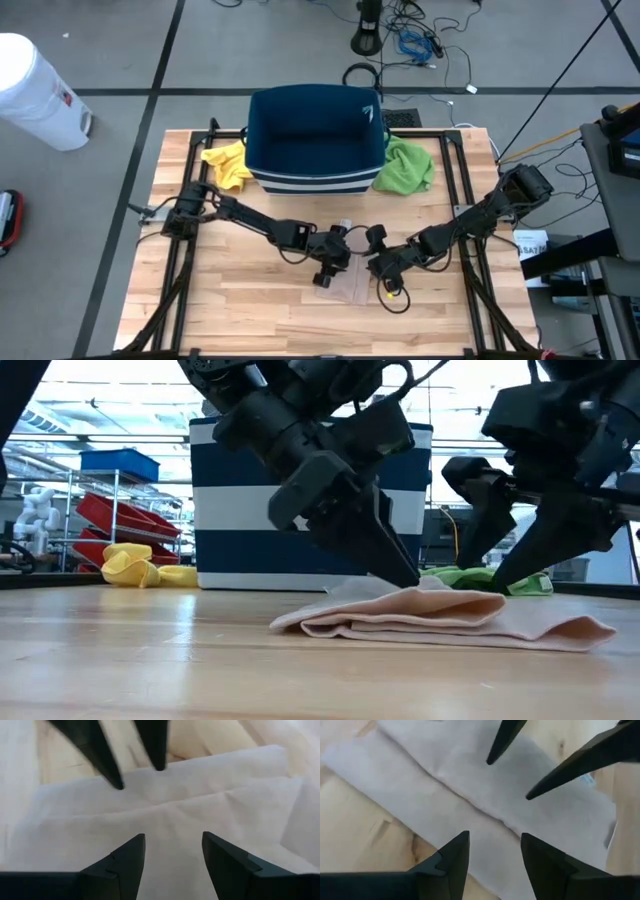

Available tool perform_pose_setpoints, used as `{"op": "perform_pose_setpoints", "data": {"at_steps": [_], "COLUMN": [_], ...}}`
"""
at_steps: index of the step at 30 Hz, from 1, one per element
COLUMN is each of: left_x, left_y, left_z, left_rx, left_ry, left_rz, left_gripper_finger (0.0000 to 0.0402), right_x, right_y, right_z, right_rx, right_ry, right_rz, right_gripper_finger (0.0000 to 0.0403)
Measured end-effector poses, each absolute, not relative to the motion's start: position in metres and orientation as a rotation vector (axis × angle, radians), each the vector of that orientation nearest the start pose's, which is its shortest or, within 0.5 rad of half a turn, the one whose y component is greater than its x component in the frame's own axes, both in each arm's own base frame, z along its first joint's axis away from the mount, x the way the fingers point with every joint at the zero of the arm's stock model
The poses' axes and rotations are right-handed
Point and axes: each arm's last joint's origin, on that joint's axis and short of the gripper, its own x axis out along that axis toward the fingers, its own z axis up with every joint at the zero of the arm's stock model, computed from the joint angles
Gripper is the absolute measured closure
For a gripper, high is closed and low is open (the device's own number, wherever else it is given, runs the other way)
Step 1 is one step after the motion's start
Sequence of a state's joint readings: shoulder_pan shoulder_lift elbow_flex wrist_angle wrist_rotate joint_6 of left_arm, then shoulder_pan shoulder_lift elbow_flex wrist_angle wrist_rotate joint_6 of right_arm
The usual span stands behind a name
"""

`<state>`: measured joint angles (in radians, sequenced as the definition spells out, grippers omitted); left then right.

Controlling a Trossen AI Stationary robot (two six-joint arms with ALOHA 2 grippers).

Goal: Fold towel
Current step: Fold the brown towel

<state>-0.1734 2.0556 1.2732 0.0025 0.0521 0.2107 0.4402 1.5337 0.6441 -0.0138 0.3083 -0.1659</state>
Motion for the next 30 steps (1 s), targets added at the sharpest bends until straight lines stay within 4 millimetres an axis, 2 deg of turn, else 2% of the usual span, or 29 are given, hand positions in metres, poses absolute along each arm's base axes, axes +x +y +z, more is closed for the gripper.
{"op": "perform_pose_setpoints", "data": {"at_steps": [11, 21, 30], "left_x": [0.42, 0.418, 0.417], "left_y": [-0.081, -0.084, -0.089], "left_z": [0.139, 0.139, 0.139], "left_rx": [0.249, 0.232, 0.236], "left_ry": [0.75, 0.774, 0.772], "left_rz": [-0.31, -0.312, -0.324], "left_gripper_finger": [0.0198, 0.0198, 0.0198], "right_x": [0.259, 0.262, 0.264], "right_y": [0.09, 0.082, 0.077], "right_z": [0.143, 0.141, 0.142], "right_rx": [-0.642, -0.667, -0.651], "right_ry": [0.79, 0.798, 0.789], "right_rz": [0.21, 0.283, 0.323], "right_gripper_finger": [0.0239, 0.0285, 0.0283]}}
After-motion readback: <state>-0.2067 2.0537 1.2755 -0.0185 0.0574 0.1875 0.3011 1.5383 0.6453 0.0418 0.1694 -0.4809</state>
